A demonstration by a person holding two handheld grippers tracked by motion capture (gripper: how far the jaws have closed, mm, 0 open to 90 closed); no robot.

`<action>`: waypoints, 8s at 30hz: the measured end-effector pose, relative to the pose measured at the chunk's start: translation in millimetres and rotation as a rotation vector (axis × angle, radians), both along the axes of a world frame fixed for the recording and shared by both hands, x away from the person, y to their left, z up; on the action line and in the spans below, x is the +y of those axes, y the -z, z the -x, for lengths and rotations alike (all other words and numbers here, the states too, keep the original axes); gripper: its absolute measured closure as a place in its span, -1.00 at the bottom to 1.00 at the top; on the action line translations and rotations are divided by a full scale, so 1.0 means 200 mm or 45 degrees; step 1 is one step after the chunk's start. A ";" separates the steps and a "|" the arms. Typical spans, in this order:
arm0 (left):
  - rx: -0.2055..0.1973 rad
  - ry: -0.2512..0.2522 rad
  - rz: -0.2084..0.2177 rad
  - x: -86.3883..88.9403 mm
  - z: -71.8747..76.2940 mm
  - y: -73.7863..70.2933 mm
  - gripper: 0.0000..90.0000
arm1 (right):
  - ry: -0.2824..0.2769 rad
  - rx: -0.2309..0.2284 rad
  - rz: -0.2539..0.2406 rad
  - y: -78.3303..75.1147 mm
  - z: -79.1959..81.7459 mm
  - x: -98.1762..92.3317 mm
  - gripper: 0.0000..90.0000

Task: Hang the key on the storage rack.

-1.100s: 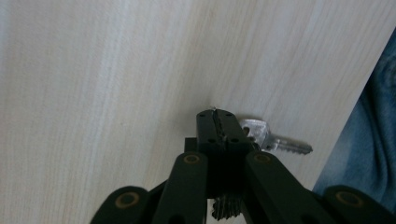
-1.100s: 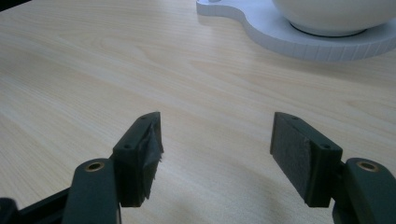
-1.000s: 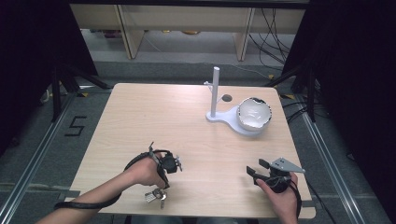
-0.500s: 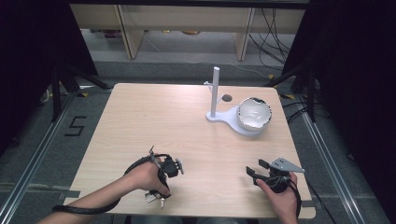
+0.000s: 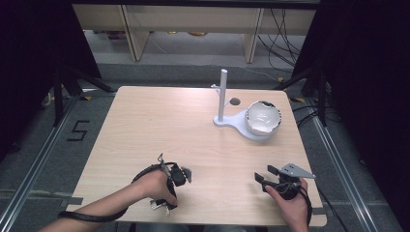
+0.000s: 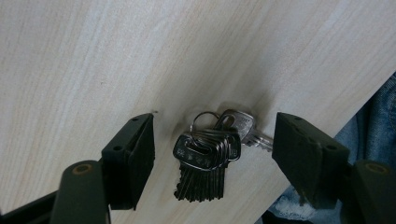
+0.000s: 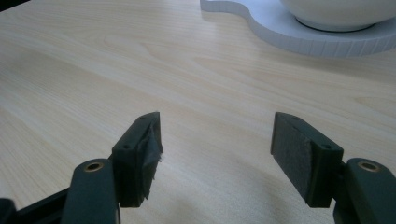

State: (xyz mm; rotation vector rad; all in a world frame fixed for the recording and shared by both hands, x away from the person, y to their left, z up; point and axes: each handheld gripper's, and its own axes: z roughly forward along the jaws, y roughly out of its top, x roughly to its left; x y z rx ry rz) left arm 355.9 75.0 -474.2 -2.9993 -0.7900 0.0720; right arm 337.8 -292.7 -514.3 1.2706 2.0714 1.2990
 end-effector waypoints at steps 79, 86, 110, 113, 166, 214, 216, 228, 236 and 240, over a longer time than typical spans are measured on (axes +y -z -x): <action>0.038 -0.047 -0.074 0.06 0.03 0.03 0.36 | -0.020 0.064 -0.003 0.00 0.00 0.01 -0.24; 0.066 -0.019 -0.076 0.06 0.02 0.02 0.42 | -0.020 0.066 -0.004 0.00 0.00 0.01 -0.24; 0.063 -0.203 0.034 0.01 -0.08 -0.04 0.48 | -0.006 0.049 0.003 0.01 -0.01 0.01 -0.24; 0.074 -0.192 0.033 0.01 -0.08 -0.03 0.53 | -0.015 0.049 0.001 0.01 -0.01 0.01 -0.23; 0.009 -0.046 0.104 0.04 -0.08 -0.01 0.97 | -0.001 0.084 -0.050 0.00 0.01 0.02 -0.24; -0.705 -0.263 0.953 0.16 -0.24 -0.34 0.97 | -0.022 0.052 -0.014 0.00 0.00 0.01 -0.24; -0.755 -0.246 0.956 0.16 -0.25 -0.34 0.97 | -0.011 0.061 -0.028 0.00 0.01 0.01 -0.24; -0.937 -0.315 1.072 0.10 -0.37 -0.39 0.97 | -0.008 0.074 -0.044 0.00 0.01 0.01 -0.24; -1.047 -0.357 1.120 0.05 -0.46 -0.45 0.97 | -0.014 0.045 -0.008 0.00 0.01 0.02 -0.24; -1.075 -0.377 1.142 0.04 -0.49 -0.47 0.97 | -0.009 0.046 -0.007 0.00 0.01 0.01 -0.23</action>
